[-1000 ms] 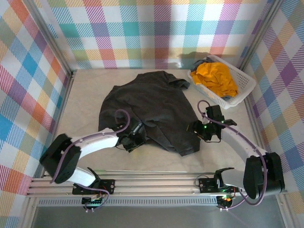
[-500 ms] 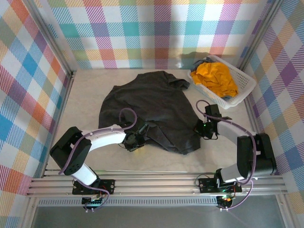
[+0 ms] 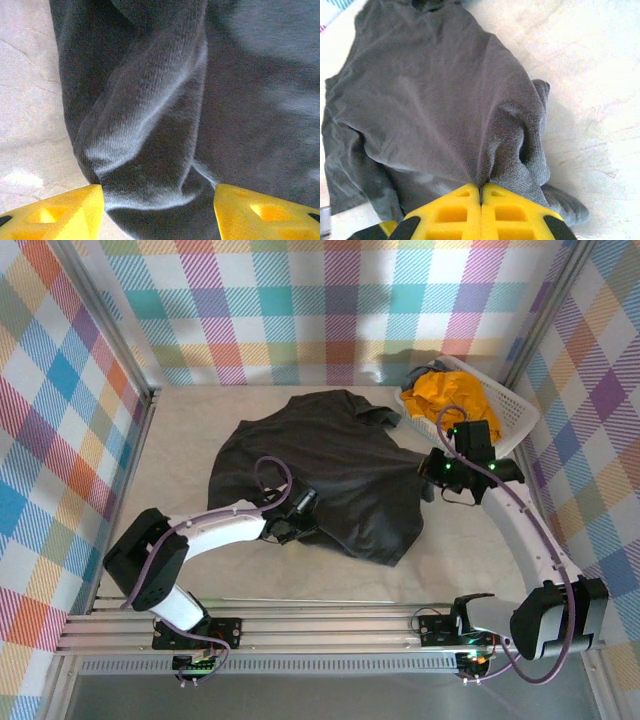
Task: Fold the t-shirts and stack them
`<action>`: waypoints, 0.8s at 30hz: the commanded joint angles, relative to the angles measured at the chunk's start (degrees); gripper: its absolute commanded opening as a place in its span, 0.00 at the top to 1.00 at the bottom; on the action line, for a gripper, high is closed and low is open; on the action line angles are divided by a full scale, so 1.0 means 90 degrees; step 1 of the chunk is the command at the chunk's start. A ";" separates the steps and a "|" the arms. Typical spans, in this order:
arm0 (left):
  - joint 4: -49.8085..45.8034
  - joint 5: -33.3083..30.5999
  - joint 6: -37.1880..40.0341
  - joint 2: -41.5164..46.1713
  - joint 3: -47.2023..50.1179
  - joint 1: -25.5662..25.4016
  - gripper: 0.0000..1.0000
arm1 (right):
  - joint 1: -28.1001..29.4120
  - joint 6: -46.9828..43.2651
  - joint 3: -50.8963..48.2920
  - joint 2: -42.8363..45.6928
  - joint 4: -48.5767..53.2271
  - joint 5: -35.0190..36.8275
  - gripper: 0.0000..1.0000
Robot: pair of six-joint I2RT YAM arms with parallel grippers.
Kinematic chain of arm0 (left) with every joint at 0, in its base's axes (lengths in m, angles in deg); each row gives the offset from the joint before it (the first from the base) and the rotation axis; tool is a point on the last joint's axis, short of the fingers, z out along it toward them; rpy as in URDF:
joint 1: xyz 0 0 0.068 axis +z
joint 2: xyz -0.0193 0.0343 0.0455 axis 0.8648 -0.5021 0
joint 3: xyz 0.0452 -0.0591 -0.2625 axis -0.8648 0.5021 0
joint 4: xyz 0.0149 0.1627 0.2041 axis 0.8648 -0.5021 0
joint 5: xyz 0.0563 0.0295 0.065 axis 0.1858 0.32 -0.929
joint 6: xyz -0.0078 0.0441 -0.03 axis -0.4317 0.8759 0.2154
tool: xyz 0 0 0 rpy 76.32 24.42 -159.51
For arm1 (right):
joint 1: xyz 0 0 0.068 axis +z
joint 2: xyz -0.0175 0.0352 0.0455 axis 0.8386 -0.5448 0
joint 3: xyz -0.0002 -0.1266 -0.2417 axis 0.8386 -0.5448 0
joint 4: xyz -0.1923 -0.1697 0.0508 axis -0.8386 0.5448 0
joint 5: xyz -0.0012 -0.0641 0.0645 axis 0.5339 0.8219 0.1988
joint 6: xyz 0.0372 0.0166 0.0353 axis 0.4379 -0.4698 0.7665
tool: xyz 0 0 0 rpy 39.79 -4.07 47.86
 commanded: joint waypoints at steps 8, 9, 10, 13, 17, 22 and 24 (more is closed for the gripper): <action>-0.0167 -0.0675 0.0274 0.0175 -0.0184 -0.0102 0.37 | -0.0057 -0.0518 0.1959 -0.0366 0.1127 0.0298 1.00; -0.0154 -0.0768 0.0310 0.0265 -0.0140 -0.0100 0.35 | -0.0057 -0.0518 0.2087 -0.0345 0.1161 0.0161 1.00; -0.0172 -0.0851 0.0329 0.0324 -0.0127 -0.0091 0.33 | -0.0057 -0.0518 0.2178 -0.0326 0.1177 0.0022 1.00; -0.0159 -0.0970 0.0435 0.0397 -0.0054 0.0067 0.29 | -0.0057 -0.0518 0.2347 -0.0225 0.1244 -0.0434 1.00; -0.0547 -0.1044 0.0438 0.0935 0.0208 0.0899 0.30 | -0.0057 -0.0664 0.2523 -0.0107 0.1528 -0.0705 1.00; -0.2143 -0.1492 0.0538 0.1797 0.0225 0.2035 0.33 | -0.0057 -0.0765 0.2572 0.0023 0.1724 -0.0918 1.00; -0.2307 -0.1218 0.0750 0.1891 0.0416 0.2632 0.32 | -0.0057 -0.0762 0.2565 0.0098 0.1678 -0.1134 1.00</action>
